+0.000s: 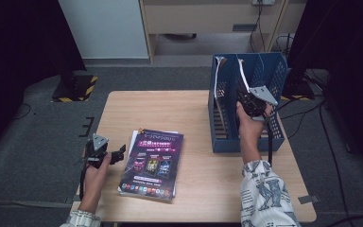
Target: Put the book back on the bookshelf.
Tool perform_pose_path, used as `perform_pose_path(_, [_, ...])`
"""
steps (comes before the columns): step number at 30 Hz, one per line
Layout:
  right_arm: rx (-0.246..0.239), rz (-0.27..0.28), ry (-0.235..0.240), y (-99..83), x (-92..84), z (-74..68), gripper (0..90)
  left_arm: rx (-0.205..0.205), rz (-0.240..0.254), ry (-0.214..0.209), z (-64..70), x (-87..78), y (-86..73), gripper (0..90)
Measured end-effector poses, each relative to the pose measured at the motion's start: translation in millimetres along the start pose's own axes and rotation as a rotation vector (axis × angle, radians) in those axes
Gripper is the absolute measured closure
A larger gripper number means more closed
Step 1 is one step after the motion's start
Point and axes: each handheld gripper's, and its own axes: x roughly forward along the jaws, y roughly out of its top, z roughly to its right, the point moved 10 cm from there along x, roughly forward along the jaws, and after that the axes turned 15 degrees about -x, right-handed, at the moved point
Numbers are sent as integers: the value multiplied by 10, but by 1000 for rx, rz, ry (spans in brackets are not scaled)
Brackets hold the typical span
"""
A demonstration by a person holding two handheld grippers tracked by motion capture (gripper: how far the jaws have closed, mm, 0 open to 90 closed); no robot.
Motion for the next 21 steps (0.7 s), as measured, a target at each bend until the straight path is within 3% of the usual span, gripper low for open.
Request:
perform_pose_path(6, [6,12,12,24,-18,2,648,-3,-1,-1,2,1,1,73])
perform_pose_path(14, [26,-2,35,34,-56,-25,445,-16,1,-6,-1,-1,5,71])
perform_pose_path(21, [40,-4,54,15,-124,-38,310,5,2,-2,18,-2,9,67])
